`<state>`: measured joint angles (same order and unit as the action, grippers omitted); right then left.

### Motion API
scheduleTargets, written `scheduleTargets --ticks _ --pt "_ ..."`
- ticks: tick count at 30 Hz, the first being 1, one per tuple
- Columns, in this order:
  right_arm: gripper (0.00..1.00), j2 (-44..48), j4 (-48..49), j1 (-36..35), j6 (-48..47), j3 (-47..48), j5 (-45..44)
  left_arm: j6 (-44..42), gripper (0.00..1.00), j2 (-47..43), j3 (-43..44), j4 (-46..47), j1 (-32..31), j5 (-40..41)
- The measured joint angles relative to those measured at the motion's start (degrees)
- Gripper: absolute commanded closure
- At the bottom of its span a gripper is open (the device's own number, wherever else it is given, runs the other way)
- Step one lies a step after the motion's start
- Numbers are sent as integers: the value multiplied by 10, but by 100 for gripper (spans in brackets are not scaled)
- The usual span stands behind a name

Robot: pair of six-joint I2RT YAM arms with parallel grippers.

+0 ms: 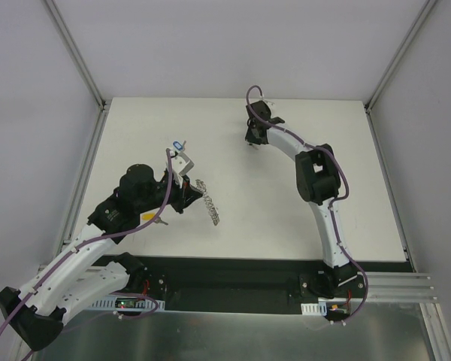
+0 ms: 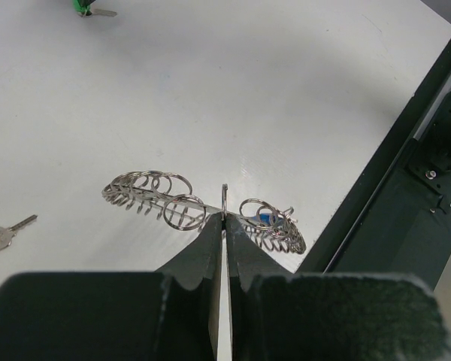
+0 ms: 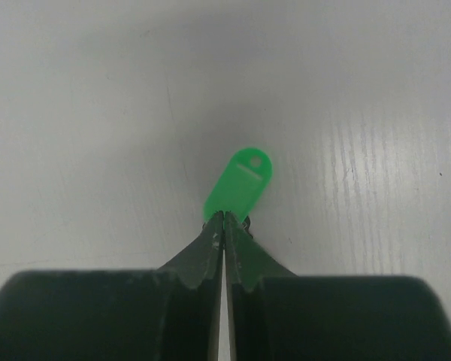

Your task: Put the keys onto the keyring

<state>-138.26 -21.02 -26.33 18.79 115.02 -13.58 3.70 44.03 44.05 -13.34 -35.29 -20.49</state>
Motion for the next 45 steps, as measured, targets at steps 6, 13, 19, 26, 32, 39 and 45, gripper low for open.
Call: scheduleTargets --ticks 6,13,19,26,32,39,45 --pt "99 44 40 0 -4 -80 10 0 100 -3 0 0 0 0" --pt "99 83 54 0 -33 -142 47 3 100 -3 0 0 0 -1" --pt "98 154 57 -6 -108 -247 115 8 100 -3 0 0 0 -4" --pt "99 250 12 -63 -238 -366 155 6 100 -5 -10 0 0 -4" --pt "99 260 -37 -143 -333 -373 164 -9 100 -9 -19 -1 0 0" --pt "73 270 -71 -163 -348 -372 173 -25 100 -23 -28 -5 0 7" --pt "66 301 -84 -163 -293 -368 162 -35 100 -40 -34 -7 0 16"
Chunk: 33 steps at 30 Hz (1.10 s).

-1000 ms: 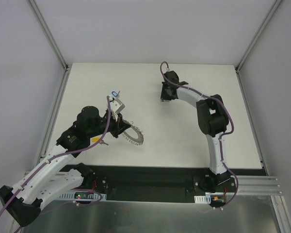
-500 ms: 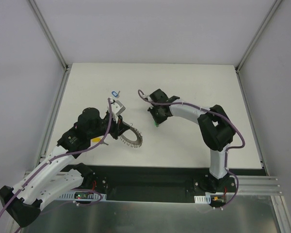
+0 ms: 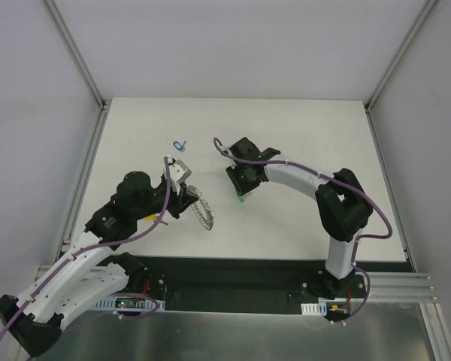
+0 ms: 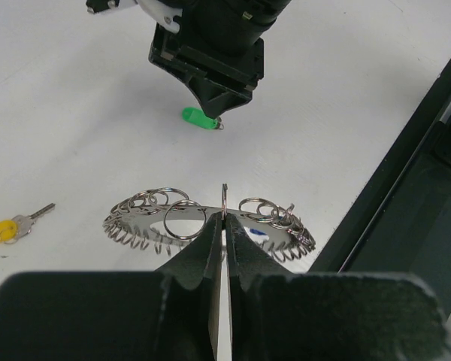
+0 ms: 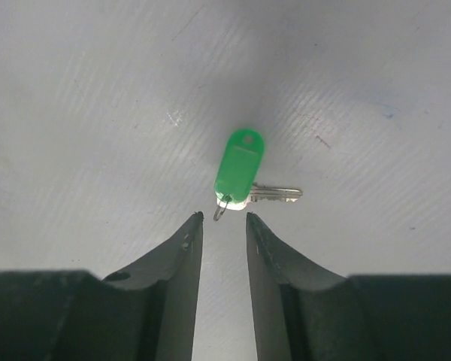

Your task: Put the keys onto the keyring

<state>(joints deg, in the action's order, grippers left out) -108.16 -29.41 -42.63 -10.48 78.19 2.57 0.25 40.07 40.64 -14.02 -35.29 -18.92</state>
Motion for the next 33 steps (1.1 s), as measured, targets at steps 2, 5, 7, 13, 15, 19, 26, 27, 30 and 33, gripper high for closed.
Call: scheduleTargets --ticks 2,5,7,13,15,19,26,27,30,33 --pt "64 14 1 0 25 0 -11 -1 100 -5 -2 0 0 0" --pt "64 36 11 0 71 -8 -28 -3 100 -11 -4 -1 0 1" --pt "64 47 23 -1 94 -22 -35 -4 100 -14 -4 -1 0 1" --pt "67 53 52 -17 152 -76 -68 -9 100 -17 -11 -1 0 1" --pt "70 53 66 -23 168 -94 -77 -9 100 -17 -11 -1 0 1" --pt "72 53 85 -28 188 -117 -91 -9 100 -17 -11 -1 0 1" --pt "73 53 122 -28 198 -137 -103 -9 100 -17 -11 -1 0 1" --pt "73 53 127 -28 199 -138 -103 -9 100 -17 -11 -1 0 1" --pt "75 53 137 -29 199 -141 -103 -9 100 -17 -11 -1 0 1" --pt "77 53 142 -30 199 -141 -103 -9 100 -17 -11 -1 0 1"
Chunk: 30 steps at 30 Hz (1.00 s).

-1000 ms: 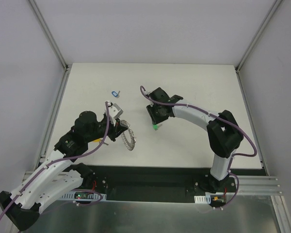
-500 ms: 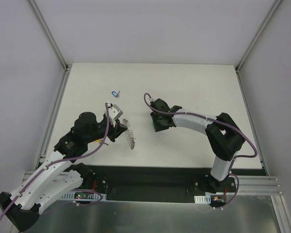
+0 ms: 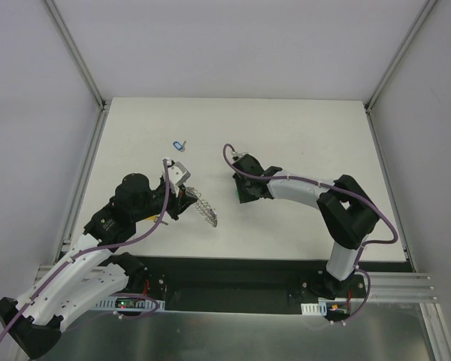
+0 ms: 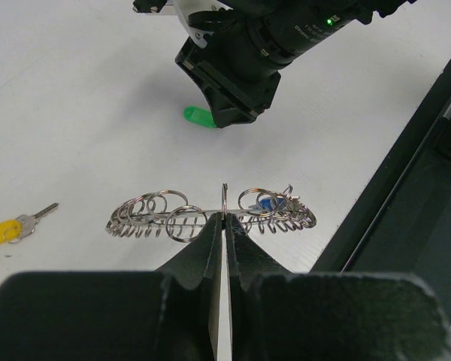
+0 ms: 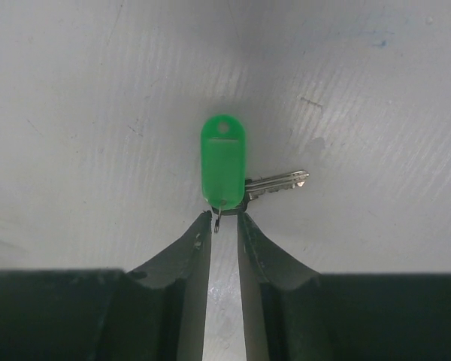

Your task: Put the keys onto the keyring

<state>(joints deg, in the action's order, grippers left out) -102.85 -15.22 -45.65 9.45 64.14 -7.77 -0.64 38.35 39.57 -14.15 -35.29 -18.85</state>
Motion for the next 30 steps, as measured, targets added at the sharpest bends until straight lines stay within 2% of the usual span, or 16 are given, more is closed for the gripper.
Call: scheduleTargets --ticks 17,30 --pt "79 0 1 -6 0 -3 0 0 100 0 0 0 0 0" --pt "87 -5 1 -6 0 -11 -4 0 100 0 0 0 0 0"
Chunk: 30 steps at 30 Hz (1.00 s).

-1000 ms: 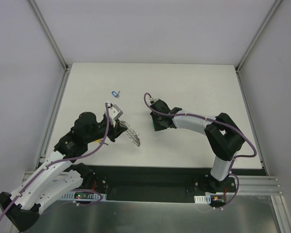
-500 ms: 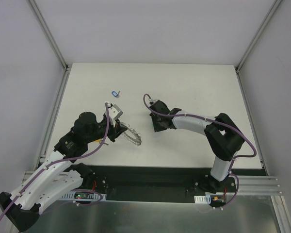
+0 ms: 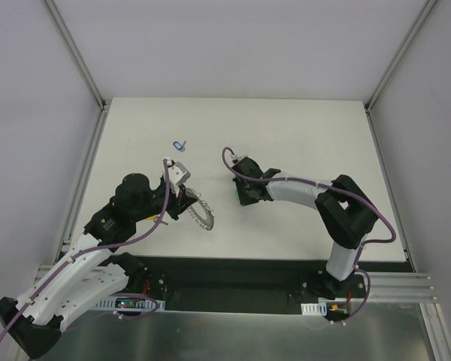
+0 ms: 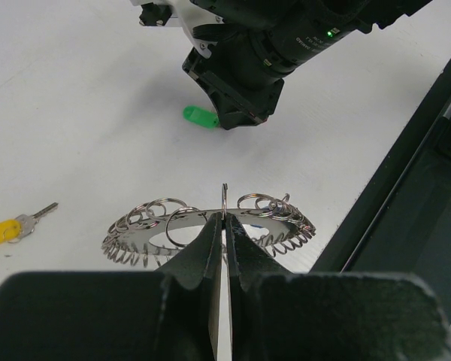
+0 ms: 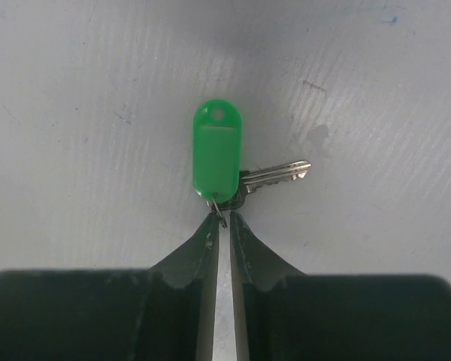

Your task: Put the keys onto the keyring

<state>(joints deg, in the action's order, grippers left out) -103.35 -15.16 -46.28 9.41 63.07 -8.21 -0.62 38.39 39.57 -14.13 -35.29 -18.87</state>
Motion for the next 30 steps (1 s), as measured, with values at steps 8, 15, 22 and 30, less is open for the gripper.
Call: scheduleTargets --ticks 8,15,22,30 --pt "84 0 5 0 -4 -1 0 0 100 2 0 0 0 0" --pt "99 -2 14 -1 -14 -1 0 0 100 2 0 0 0 0" --pt "99 5 21 -1 -44 -9 -1 0 100 2 0 0 0 0" --pt "99 143 14 0 -182 -36 8 -14 100 23 30 -3 0 -1"
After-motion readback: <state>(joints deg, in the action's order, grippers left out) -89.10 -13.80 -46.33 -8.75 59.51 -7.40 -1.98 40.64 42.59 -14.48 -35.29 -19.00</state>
